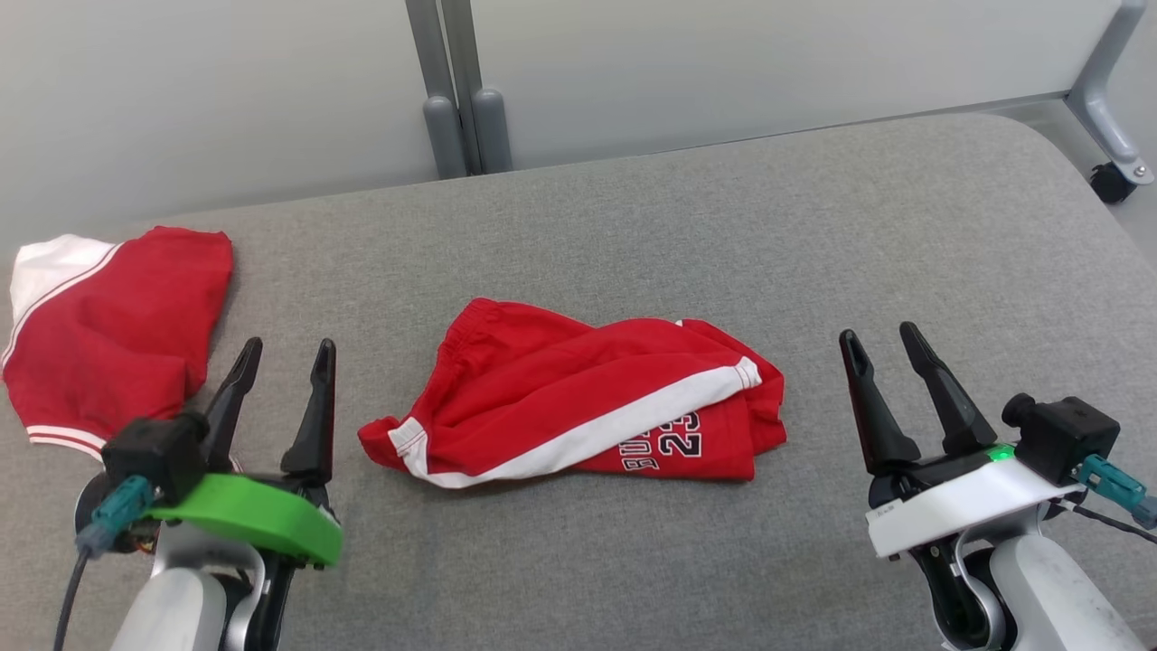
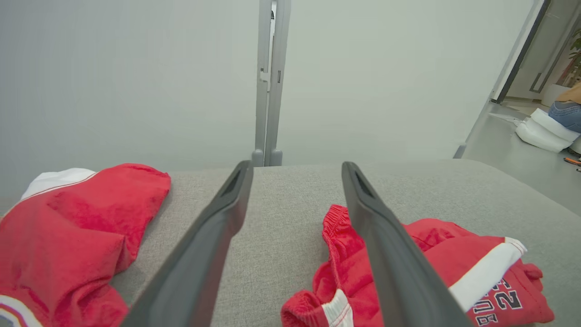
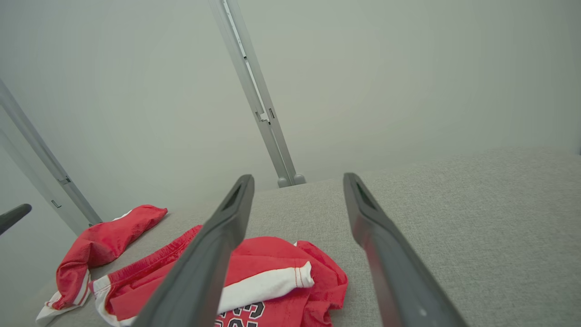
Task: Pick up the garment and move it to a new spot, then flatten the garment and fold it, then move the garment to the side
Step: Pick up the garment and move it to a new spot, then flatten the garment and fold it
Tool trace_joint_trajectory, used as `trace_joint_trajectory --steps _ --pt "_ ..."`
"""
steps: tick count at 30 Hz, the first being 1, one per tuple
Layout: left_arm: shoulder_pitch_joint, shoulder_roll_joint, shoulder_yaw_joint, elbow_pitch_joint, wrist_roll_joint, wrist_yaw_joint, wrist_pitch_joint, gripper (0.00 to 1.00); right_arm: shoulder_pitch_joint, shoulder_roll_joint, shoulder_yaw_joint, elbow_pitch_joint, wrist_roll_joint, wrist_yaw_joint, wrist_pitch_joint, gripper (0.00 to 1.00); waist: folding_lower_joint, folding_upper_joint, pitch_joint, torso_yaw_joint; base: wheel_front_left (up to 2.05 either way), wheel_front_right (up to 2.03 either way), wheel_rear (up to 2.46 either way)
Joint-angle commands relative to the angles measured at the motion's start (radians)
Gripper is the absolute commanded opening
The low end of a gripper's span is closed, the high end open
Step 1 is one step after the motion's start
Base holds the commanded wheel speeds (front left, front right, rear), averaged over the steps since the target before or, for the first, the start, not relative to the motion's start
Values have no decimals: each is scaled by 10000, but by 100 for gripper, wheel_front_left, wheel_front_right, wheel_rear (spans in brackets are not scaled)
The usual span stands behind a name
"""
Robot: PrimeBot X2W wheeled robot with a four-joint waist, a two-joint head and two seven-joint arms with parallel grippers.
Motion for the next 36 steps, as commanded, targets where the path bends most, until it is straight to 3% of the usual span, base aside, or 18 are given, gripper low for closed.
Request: trace_joint_trajectory --steps 1,9,14,29,32,36 --pt "431 132 6 -242 276 180 -134 100 197 -59 -29 -37 -47 1 -23 100 0 0 -109 38 0 0 0" --pt "1866 -188 -242 -1246 752 769 -939 100 889 -24 -286 -91 -56 1 -23 100 0 0 -248 164 0 0 0" --pt "1974 -391 -537 -1089 846 744 -1096 100 911 -44 -345 -162 -90 1 -23 100 0 0 -231 238 0 0 0" --pt "1714 -300 -618 -932 779 876 -986 100 672 44 -226 -19 -15 1 -23 100 0 0 -271 280 0 0 0" --pt "1620 -246 -666 -884 674 825 -704 100 608 31 -219 6 -29 1 -23 100 0 0 -247 280 0 0 0" --pt "1022 176 -1049 -622 527 307 824 100 320 -178 77 279 50 1 163 100 0 0 -151 345 0 0 0"
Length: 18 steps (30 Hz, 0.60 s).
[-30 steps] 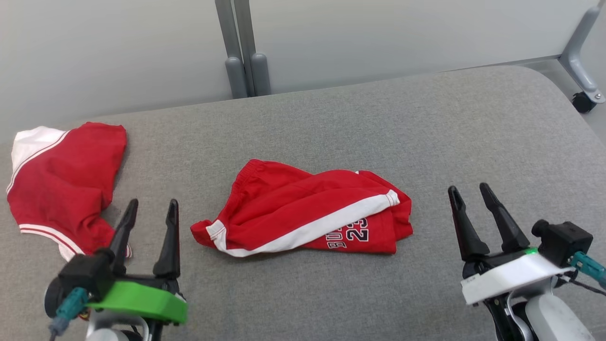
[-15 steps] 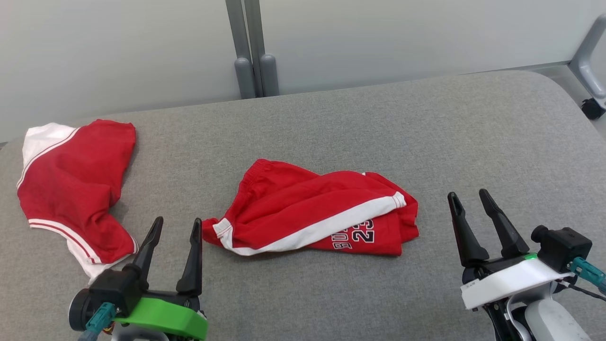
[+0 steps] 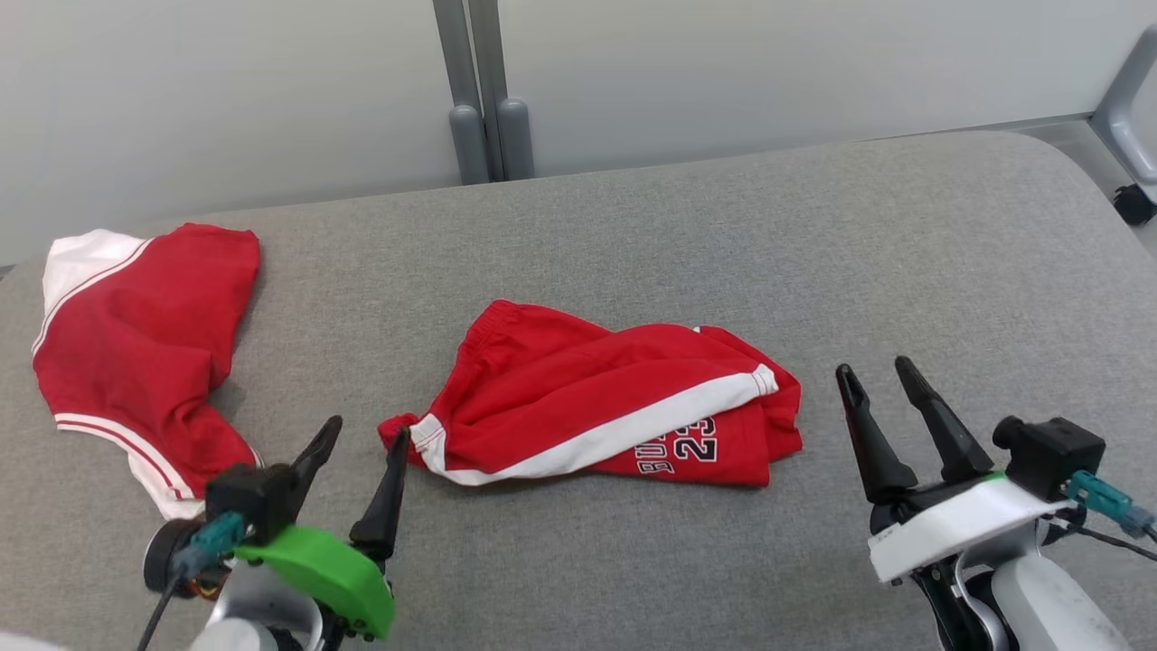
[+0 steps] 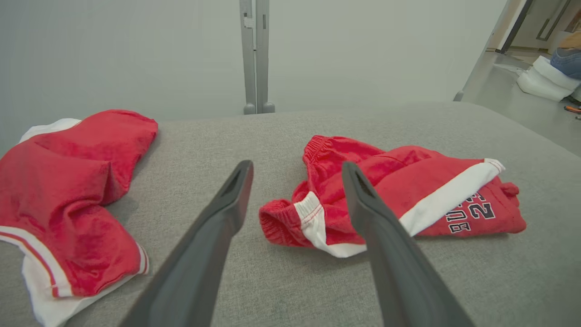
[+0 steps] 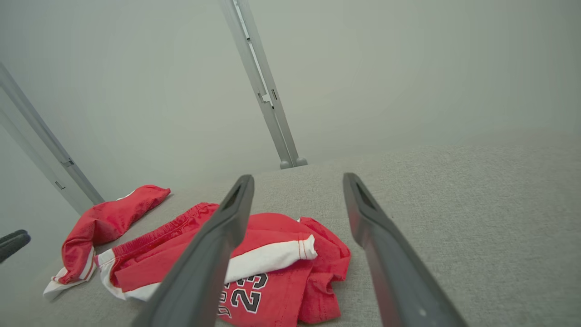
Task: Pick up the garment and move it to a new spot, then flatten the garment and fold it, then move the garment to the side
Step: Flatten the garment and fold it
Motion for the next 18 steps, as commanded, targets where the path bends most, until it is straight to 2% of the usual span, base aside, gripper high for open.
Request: trace_joint_trajectory --steps 1,5,11,15,18 --pt "-486 279 -136 68 -101 -227 627 100 -178 -98 112 261 179 -1 386 100 0 -1 50 45 0 0 0" --pt "-1637 752 -569 238 -1180 -666 3089 100 -852 -328 624 816 515 1 1555 100 0 -1 218 44 0 0 0" --pt "-3161 1454 -1504 200 -2730 -822 6209 100 -1943 -498 1446 1770 1195 -1 3073 100 0 -1 518 -61 0 0 0" --pt "-3947 1902 -2333 138 -3758 -838 7478 100 -2649 -369 1840 2511 1546 1 3632 100 0 -1 765 -136 0 0 0" --pt "-4476 2194 -2888 161 -4120 -839 7837 100 -3213 -255 2081 2998 1688 1 3681 100 0 -1 950 -177 0 0 0"
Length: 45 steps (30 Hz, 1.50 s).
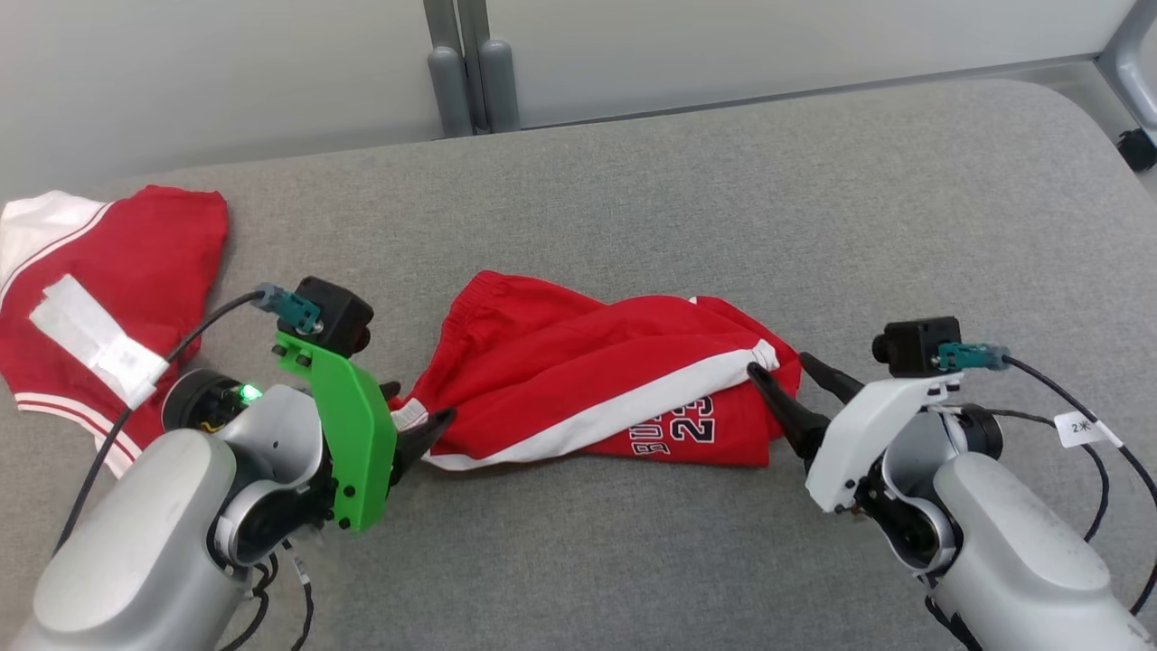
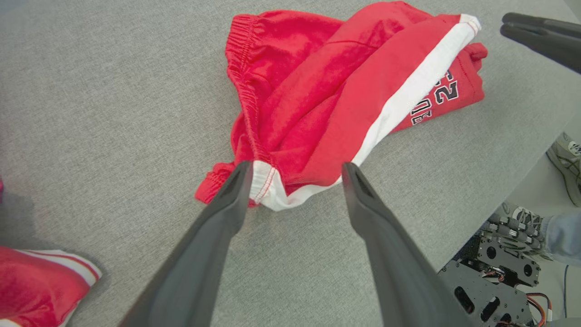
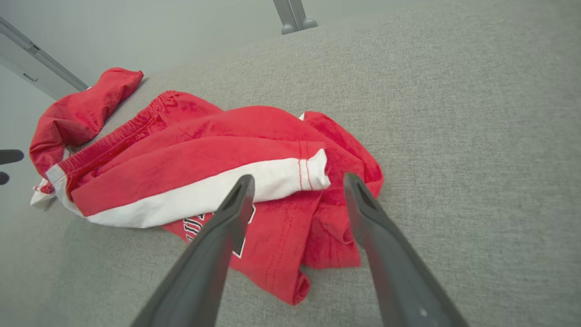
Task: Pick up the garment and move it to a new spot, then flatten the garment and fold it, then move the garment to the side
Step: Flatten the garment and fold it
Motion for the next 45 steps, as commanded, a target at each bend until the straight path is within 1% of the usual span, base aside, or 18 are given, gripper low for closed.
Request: trace_joint_trajectory --steps 1,9,14,18,19,20,21,22,23,24,28,31,34,39,42,45 --pt "-359 133 -176 63 -223 -39 48 100 -331 26 114 224 77 1 -79 100 0 0 203 -59 0 0 0" --pt "-1470 538 -1227 745 -615 -40 183 100 -1257 261 819 1344 510 1 -235 100 0 0 629 -58 0 0 0" --pt "-1830 669 -1682 1463 -813 -36 208 100 -1650 386 1273 1850 745 1 -543 100 0 0 770 -51 0 0 0" --pt "-1962 752 -1994 1724 -1051 -35 219 100 -1818 414 1590 2132 1001 1 -743 100 0 0 781 -20 0 0 0" --pt "-1976 769 -2072 1748 -1109 -35 194 88 -1846 411 1669 2182 1077 1 -789 100 0 0 770 -10 0 0 0" --pt "-1985 782 -2166 1785 -1176 -35 154 61 -1880 400 1760 2233 1158 1 -824 72 0 0 753 2 0 0 0" --pt "-1988 787 -2229 1802 -1234 -35 113 42 -1904 387 1815 2269 1205 1 -849 47 0 0 738 10 0 0 0" --pt "-2004 788 -2331 1822 -1299 -35 71 19 -1931 368 1907 2303 1279 1 -906 32 0 0 717 19 0 0 0" --pt "-2013 794 -2417 1840 -1374 -35 34 0 -1945 352 1985 2323 1337 1 -929 5 0 0 697 23 0 0 0" --pt "-2018 814 -2500 1859 -1430 -35 7 0 -1945 340 2072 2354 1414 1 -987 0 0 0 670 26 0 0 0" --pt "-2035 906 -2823 1930 -1624 -35 -138 0 -1955 223 2363 2322 1665 1 -1335 0 0 0 527 23 0 0 0" --pt "-2116 1007 -2872 1898 -1817 -35 -397 0 -1947 133 2445 2179 1851 1 -1743 0 0 0 377 33 0 0 0" --pt "-2150 1147 -2930 1792 -2064 -35 -640 0 -1842 -106 2501 1898 2057 1 -2156 0 0 0 196 54 0 0 0" --pt "-2272 1191 -2396 1449 -2742 -36 -1541 0 -2016 -533 2384 1044 2496 1 -2759 0 0 0 173 50 0 0 0" --pt "-2628 1227 -1954 1302 -2835 -36 -2189 0 -2505 -988 2229 447 2633 -1 -2999 0 0 0 485 8 0 0 0" --pt "-3255 1015 -1503 1369 -2803 -36 -2806 0 -3211 -1372 2147 109 2503 1 -3067 0 0 0 1025 -26 0 0 0"
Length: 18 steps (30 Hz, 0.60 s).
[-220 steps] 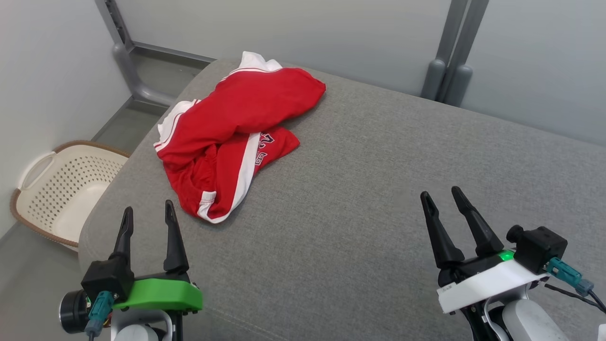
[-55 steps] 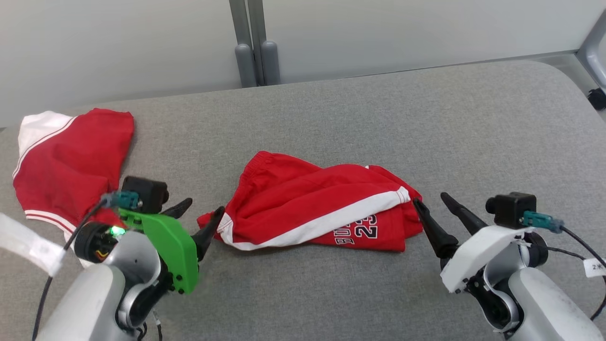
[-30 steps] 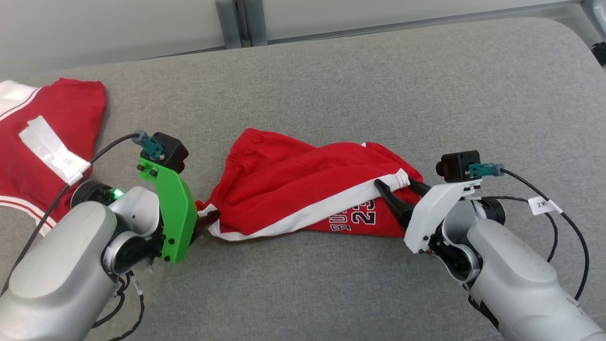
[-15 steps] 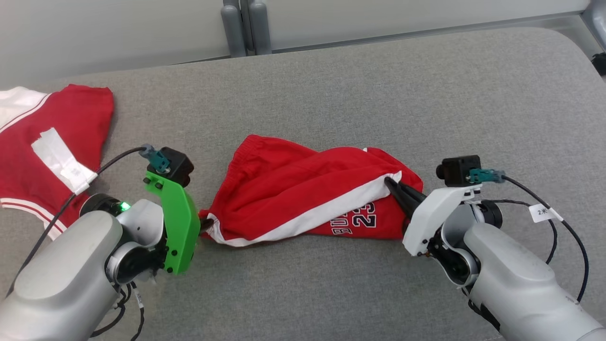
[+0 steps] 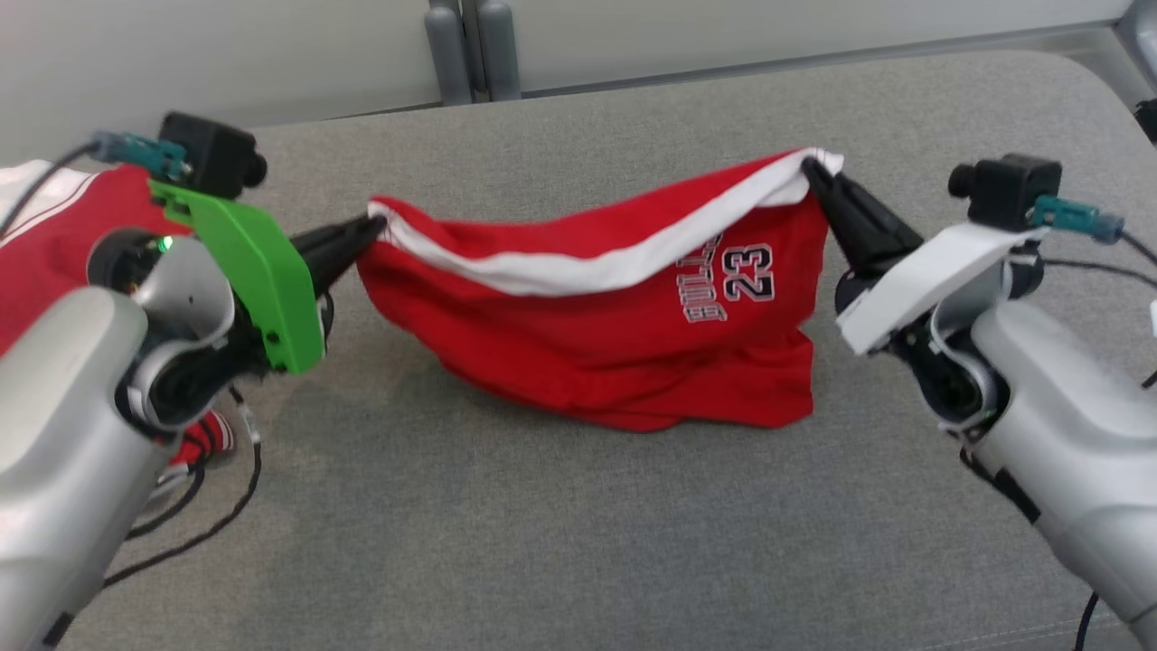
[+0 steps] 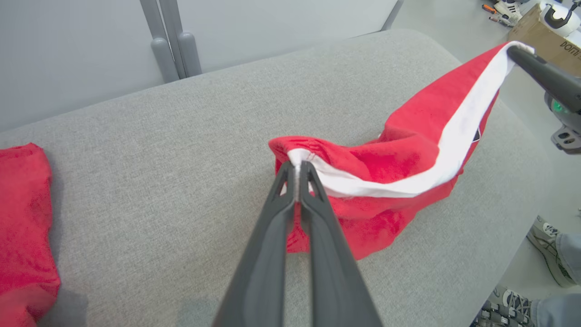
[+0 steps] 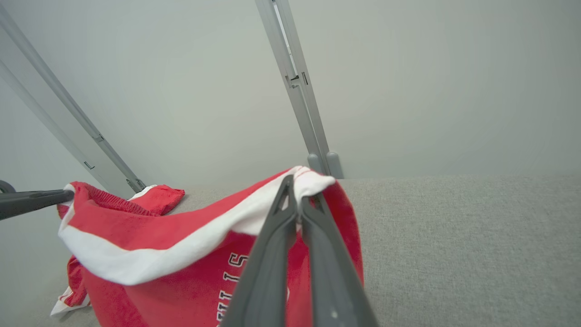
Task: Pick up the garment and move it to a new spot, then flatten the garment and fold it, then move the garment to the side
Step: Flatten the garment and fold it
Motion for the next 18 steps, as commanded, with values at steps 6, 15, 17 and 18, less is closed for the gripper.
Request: trace_joint_trajectory --steps 6,15,17,18 --pt "-2240 -935 763 959 164 -15 -811 0 -2342 -527 -276 -226 284 -1 61 0 0 0 1893 -64 0 0 0" --pt "-6199 -2200 1504 3446 404 -22 -1865 0 -5935 -878 -450 502 933 1 -89 0 0 0 2973 -84 0 0 0" --pt "-6903 -2357 1577 3844 276 -23 -1955 0 -6605 -966 -485 691 1034 -1 -200 0 0 0 3007 -111 0 0 0" --pt "-7226 -2410 1620 4057 212 -23 -2007 0 -6952 -1054 -413 782 948 1 -248 0 0 0 3010 -118 0 0 0"
